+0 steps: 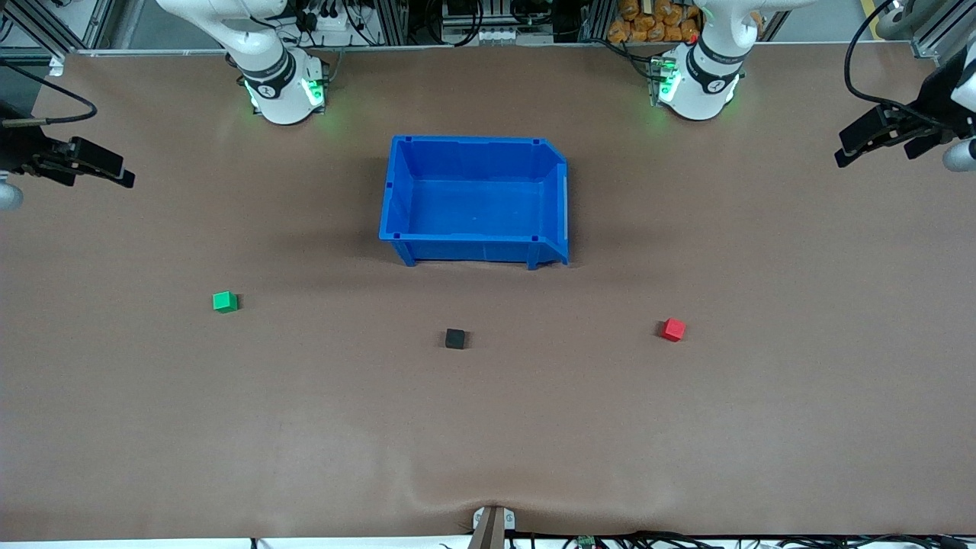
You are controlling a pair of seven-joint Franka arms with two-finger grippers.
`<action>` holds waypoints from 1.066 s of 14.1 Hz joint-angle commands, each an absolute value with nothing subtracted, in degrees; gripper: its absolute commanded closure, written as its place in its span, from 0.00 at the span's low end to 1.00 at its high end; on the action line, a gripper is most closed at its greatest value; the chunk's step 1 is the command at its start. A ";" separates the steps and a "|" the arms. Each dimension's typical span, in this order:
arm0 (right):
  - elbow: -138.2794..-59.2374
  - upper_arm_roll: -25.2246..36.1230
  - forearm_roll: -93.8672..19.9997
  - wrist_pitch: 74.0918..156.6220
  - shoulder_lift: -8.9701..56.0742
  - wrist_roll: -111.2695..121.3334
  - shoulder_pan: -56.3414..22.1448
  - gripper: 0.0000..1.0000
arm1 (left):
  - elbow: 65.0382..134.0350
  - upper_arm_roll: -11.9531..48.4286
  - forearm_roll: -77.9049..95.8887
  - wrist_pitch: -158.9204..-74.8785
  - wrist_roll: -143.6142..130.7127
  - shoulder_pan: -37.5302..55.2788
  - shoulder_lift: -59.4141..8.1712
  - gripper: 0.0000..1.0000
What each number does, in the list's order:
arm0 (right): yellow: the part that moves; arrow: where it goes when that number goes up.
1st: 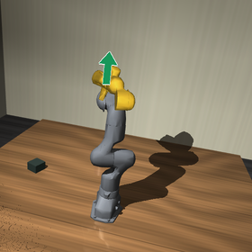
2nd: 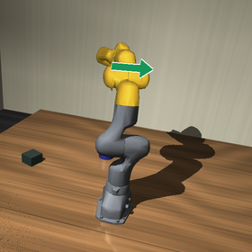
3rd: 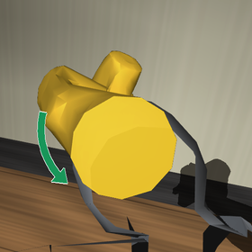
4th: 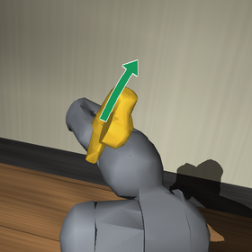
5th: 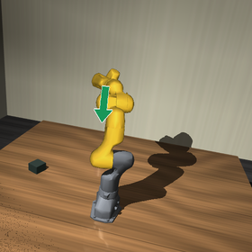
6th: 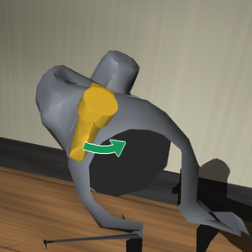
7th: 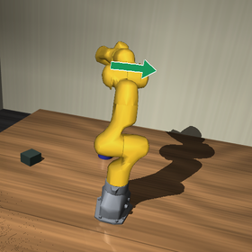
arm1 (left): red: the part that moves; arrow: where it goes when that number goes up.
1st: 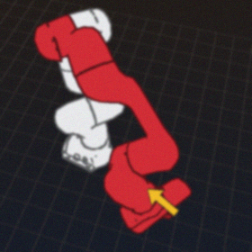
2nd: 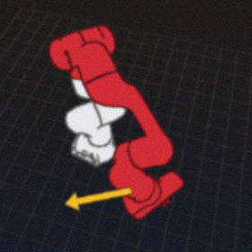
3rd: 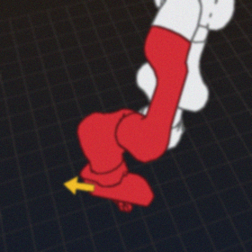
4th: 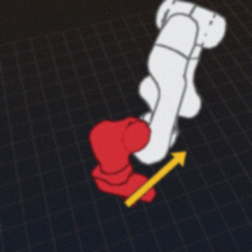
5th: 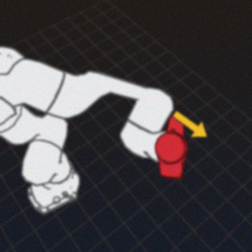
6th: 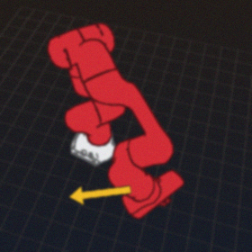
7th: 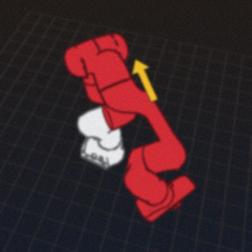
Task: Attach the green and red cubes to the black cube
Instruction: 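Reach the right gripper toward the green cube while the left gripper reaches the red cube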
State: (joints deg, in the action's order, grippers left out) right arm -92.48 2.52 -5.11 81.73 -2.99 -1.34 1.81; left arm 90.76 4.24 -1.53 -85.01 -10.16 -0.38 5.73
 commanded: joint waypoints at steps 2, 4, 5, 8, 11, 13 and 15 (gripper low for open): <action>-91.23 1.85 -4.66 79.89 -3.69 -2.37 1.93 0.00 | 88.59 4.22 -2.55 -84.38 -9.40 -0.26 3.69 0.00; -91.23 1.76 -4.75 79.72 -3.69 -2.29 2.02 0.00 | 88.59 4.22 -2.64 -84.38 -9.40 -0.26 3.60 0.00; -91.23 1.76 -4.75 79.80 -3.60 -2.29 2.11 0.00 | 88.59 4.22 -2.64 -84.38 -9.49 -0.09 3.52 0.00; -91.23 1.84 -5.10 80.33 -1.94 -1.41 3.07 0.00 | 88.94 4.48 -2.55 -84.38 -9.05 0.00 2.73 0.00; -90.80 1.85 -5.19 82.34 2.01 5.41 5.44 0.00 | 89.65 4.48 -2.37 -84.20 -9.75 0.09 2.81 0.00; -89.30 1.85 -5.19 82.79 5.69 12.97 7.46 0.00 | 89.65 4.57 -2.11 -82.80 -10.02 -0.09 2.73 0.00; -88.77 1.85 -5.19 82.79 8.34 23.50 9.57 0.00 | 90.87 4.48 -1.76 -82.70 -10.28 -0.18 2.99 0.00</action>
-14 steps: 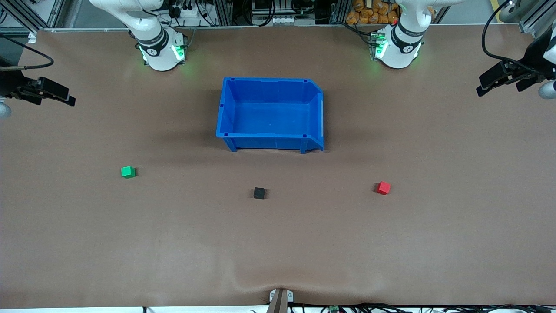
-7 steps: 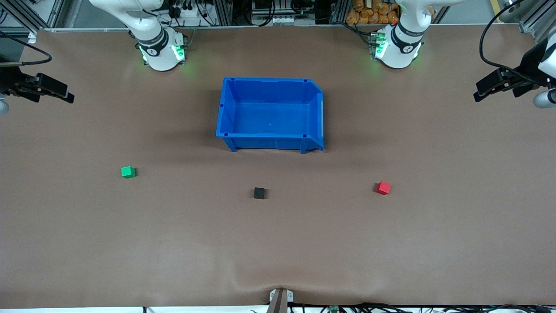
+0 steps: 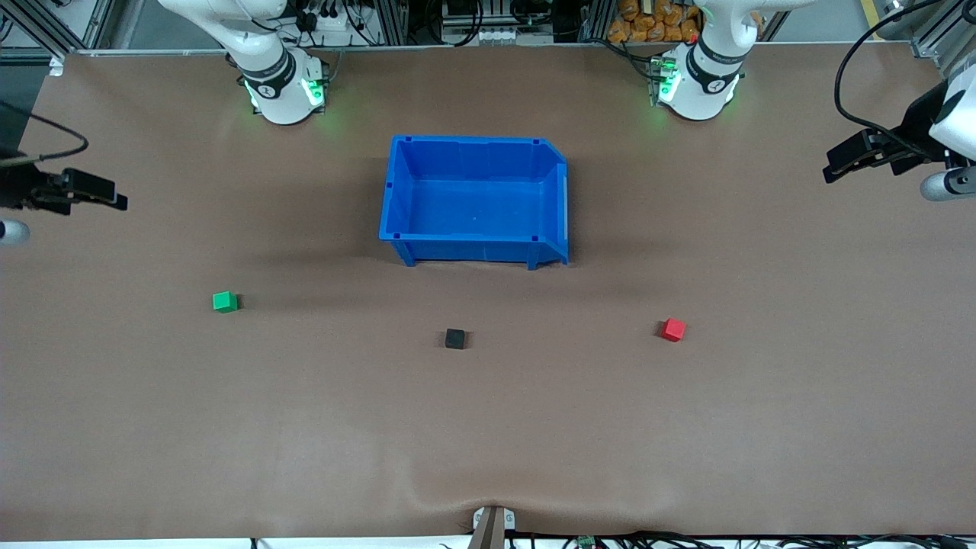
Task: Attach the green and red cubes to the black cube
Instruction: 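Reach the right gripper toward the green cube while the left gripper reaches the red cube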
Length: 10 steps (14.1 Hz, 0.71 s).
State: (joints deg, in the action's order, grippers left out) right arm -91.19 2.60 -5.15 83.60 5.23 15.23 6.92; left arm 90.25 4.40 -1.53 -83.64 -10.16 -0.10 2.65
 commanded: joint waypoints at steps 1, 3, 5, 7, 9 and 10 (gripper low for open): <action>-88.77 1.85 -5.19 82.79 9.65 28.69 10.54 0.00 | 91.05 4.48 -1.76 -82.88 -10.54 -0.18 2.81 0.00; -88.77 1.85 -5.45 82.88 12.03 32.95 11.25 0.00 | 92.80 4.48 -1.85 -84.28 -13.08 -0.17 1.77 0.00; -89.38 1.85 -5.54 84.10 13.18 32.44 10.73 0.00 | 95.70 4.48 -1.93 -88.31 -13.62 -0.61 0.53 0.00; -91.13 1.85 -5.36 88.48 15.28 31.56 11.42 0.00 | 98.42 4.40 -2.02 -92.09 -15.19 -0.97 -1.22 0.00; -95.25 1.85 -5.27 95.23 15.91 31.47 12.22 0.00 | 102.02 4.48 -2.02 -97.79 -20.45 -0.97 -3.07 0.00; -98.14 1.85 -5.27 99.62 15.91 31.38 12.22 0.00 | 104.13 4.48 -2.46 -100.95 -23.70 -0.71 -4.29 0.00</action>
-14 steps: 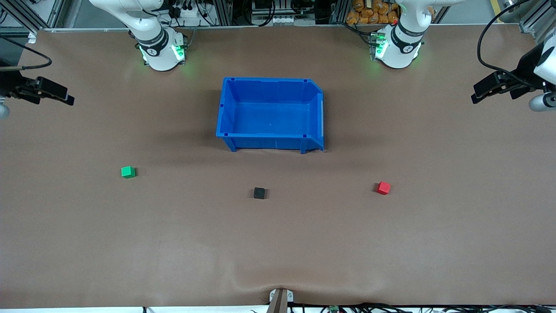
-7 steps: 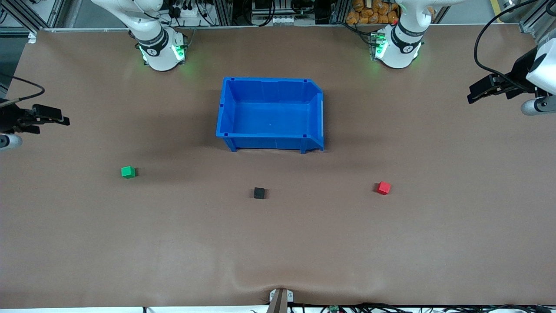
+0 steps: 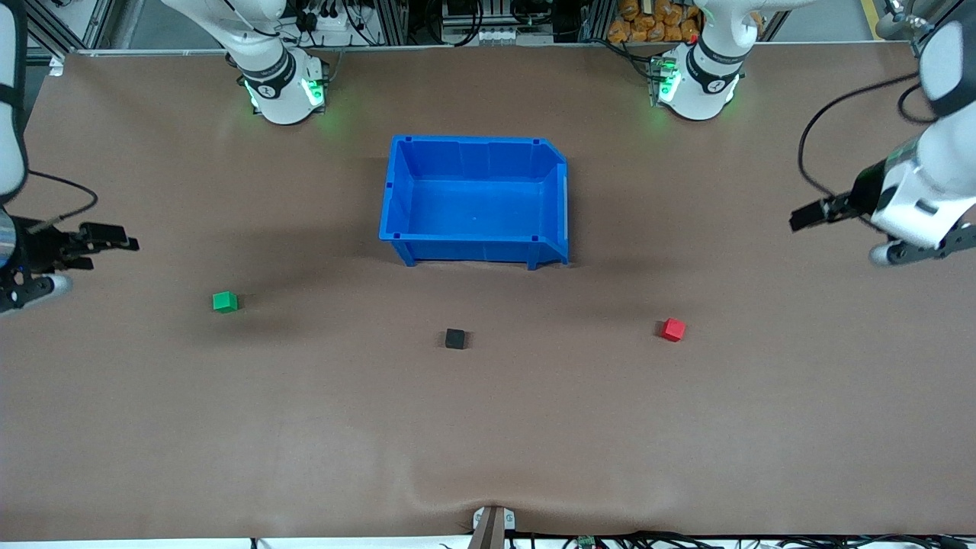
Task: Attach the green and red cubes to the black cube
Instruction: 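Reach the right gripper toward the green cube while the left gripper reaches the red cube, then grasp the green cube with the right gripper while the left gripper grasps the red cube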
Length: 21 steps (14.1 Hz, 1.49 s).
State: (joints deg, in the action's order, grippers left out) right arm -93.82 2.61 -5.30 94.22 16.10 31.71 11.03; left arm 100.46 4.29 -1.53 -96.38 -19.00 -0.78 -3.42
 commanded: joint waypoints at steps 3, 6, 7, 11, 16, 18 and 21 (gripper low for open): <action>-105.36 1.85 -5.36 111.77 17.13 27.27 11.69 0.00 | 107.40 4.66 -2.46 -110.10 -31.88 -0.79 -9.30 0.00; -107.31 1.76 -5.27 118.71 20.90 23.82 10.11 0.00 | 107.31 4.92 -2.20 -114.59 -43.29 1.83 -14.75 0.00; -108.27 1.76 -5.27 121.79 22.22 23.82 10.02 0.00 | 107.31 4.92 -2.02 -116.35 -46.38 2.19 -16.24 0.00; -118.01 1.76 -5.27 139.36 23.12 23.73 6.68 0.00 | 106.97 5.01 -1.67 -126.62 -59.99 6.06 -23.88 0.00; -120.41 1.76 -5.19 143.26 24.43 24.17 6.51 0.00 | 106.79 5.01 -1.67 -136.57 -68.82 7.91 -31.02 0.00; -121.11 1.76 -4.84 143.17 24.43 24.34 6.50 0.00 | 106.87 4.92 -1.67 -137.28 -68.91 7.21 -32.25 0.00; -121.11 1.84 -4.66 143.44 25.22 24.87 6.86 0.00 | 107.31 4.92 -1.67 -139.65 -69.08 6.42 -33.66 0.07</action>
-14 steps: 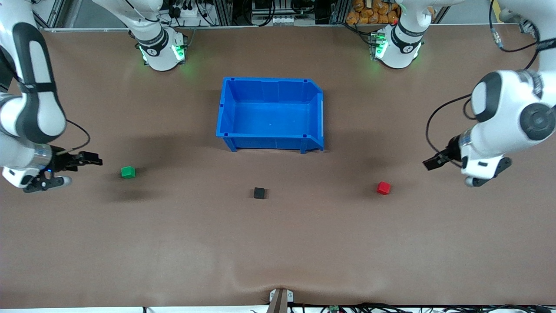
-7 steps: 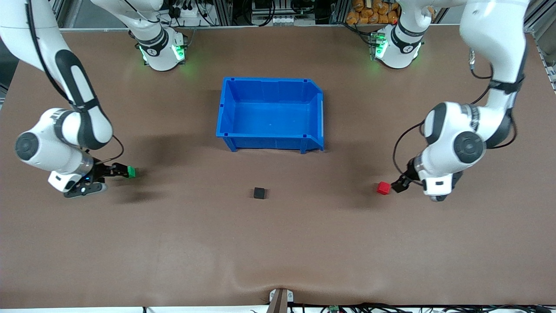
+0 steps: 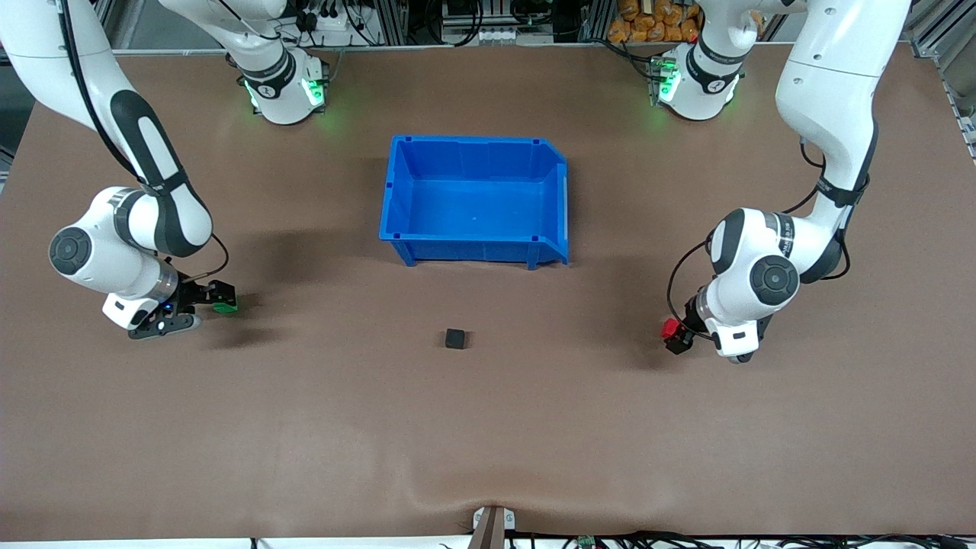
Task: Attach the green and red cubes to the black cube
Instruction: 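Grasp the green cube with the right gripper while the left gripper grasps the red cube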
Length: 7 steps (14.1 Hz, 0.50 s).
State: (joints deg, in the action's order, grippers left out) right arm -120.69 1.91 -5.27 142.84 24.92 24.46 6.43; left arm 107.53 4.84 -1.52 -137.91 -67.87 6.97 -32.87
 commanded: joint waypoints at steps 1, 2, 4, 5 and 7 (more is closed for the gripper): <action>-121.20 1.85 -4.66 143.35 25.31 24.87 6.86 0.00 | 107.31 4.92 -1.58 -140.27 -69.08 6.24 -34.10 0.11; -121.20 1.76 -4.66 143.26 25.31 24.87 6.68 0.00 | 107.23 5.01 -1.58 -140.88 -69.60 5.89 -34.62 0.14; -121.20 1.76 -4.66 143.26 25.40 24.87 6.50 0.00 | 107.23 4.92 -1.49 -142.29 -72.06 5.71 -34.98 0.17; -121.20 1.76 -4.57 143.26 25.66 25.13 6.50 0.00 | 107.23 5.01 -1.49 -142.29 -72.77 5.89 -35.15 0.21; -121.20 1.85 -4.57 143.17 26.19 25.49 5.89 0.00 | 107.31 5.01 -1.49 -142.29 -73.39 6.41 -35.07 0.28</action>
State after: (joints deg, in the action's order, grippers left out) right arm -120.97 1.89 -5.24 142.85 25.71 25.09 6.29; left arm 107.53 4.89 -1.52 -141.75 -71.63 5.96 -35.04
